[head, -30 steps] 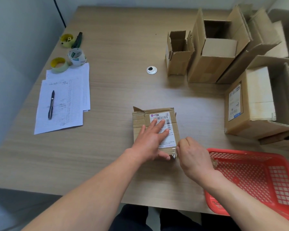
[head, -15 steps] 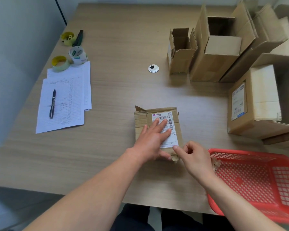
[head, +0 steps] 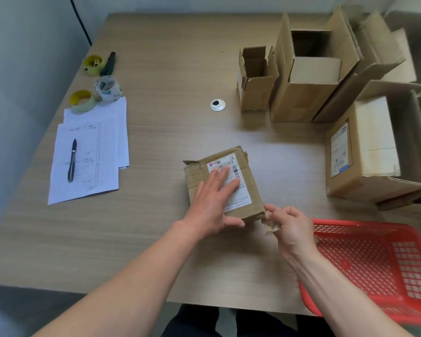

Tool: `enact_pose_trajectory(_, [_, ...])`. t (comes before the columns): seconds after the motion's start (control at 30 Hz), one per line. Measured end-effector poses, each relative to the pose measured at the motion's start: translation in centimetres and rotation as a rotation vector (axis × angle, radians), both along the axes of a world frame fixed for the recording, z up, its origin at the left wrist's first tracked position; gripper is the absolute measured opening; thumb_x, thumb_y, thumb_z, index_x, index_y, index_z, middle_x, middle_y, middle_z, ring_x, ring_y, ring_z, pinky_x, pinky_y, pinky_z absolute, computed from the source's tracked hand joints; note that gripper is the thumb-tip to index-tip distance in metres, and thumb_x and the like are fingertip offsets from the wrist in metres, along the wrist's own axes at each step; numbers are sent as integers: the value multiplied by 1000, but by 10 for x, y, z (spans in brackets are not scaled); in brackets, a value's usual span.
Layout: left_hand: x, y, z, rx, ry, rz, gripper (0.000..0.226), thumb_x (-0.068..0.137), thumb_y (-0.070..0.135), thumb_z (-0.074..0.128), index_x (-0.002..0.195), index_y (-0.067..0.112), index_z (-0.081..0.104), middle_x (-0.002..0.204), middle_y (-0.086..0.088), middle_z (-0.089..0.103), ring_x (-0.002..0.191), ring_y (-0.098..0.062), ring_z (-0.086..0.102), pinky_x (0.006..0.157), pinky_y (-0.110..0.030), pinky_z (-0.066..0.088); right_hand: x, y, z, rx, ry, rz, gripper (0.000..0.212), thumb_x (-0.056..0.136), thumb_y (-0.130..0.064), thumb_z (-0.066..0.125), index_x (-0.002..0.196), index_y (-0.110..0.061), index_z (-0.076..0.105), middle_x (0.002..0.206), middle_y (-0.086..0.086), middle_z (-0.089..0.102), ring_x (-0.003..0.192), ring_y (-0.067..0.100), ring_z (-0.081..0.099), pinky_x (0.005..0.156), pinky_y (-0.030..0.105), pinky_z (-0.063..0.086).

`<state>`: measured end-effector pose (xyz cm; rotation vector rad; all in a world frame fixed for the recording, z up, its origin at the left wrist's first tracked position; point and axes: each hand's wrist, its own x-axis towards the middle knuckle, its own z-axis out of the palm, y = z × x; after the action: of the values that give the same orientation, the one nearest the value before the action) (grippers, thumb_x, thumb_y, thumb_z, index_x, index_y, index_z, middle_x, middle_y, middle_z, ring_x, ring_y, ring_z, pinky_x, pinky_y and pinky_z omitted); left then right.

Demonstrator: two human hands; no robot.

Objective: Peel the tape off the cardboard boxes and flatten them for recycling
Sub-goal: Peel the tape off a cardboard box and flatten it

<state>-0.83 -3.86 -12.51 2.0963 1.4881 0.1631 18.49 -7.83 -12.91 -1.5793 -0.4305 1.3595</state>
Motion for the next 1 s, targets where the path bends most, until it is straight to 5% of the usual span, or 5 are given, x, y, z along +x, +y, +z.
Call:
enact_pose_trajectory(0.23, [-22, 4, 36, 578, 182, 20, 111, 39, 69, 87, 133, 26, 48, 161, -10, 18, 149, -41, 12, 100, -67, 34, -24, 43, 49, 428, -213, 244, 45, 72, 27, 54, 51, -8, 36, 71, 18, 71, 74, 10, 69, 71, 23, 52])
enact_pose_trajectory(0.4, [-42, 8, 40, 477, 186, -99, 68, 45, 65, 88, 81, 16, 57, 149, -13, 47, 144, -42, 33, 102, -64, 37, -28, 55, 50, 360, -69, 354, 23, 58, 3, 59, 52, -6, 39, 66, 13, 67, 66, 18, 63, 64, 30, 49])
enact_pose_trajectory(0.57, [-38, -5, 35, 119, 240, -87, 56, 66, 55, 83, 99, 21, 53, 163, 0, 21, 149, -23, 16, 108, -44, 29, -27, 45, 27, 150, -24, 197, 29, 89, -3, 68, 65, -11, 55, 69, 8, 62, 68, 25, 54, 66, 36, 46])
enact_pose_trajectory(0.8, [-34, -29, 4, 242, 227, -75, 64, 54, 59, 82, 84, 33, 32, 150, 2, 42, 133, -23, 41, 93, -42, 24, -30, 28, 17, -109, -169, 152, 34, 101, -33, 54, 82, -9, 68, 84, 7, 66, 78, 20, 60, 63, 35, 51])
enact_pose_trajectory(1.0, [-33, -33, -4, 306, 179, -27, 68, 48, 64, 82, 87, 31, 38, 144, 2, 50, 124, -21, 48, 89, -43, 30, -20, 24, 27, -227, 176, 64, 36, 100, -31, 56, 69, -12, 59, 72, 8, 64, 65, 19, 59, 63, 34, 50])
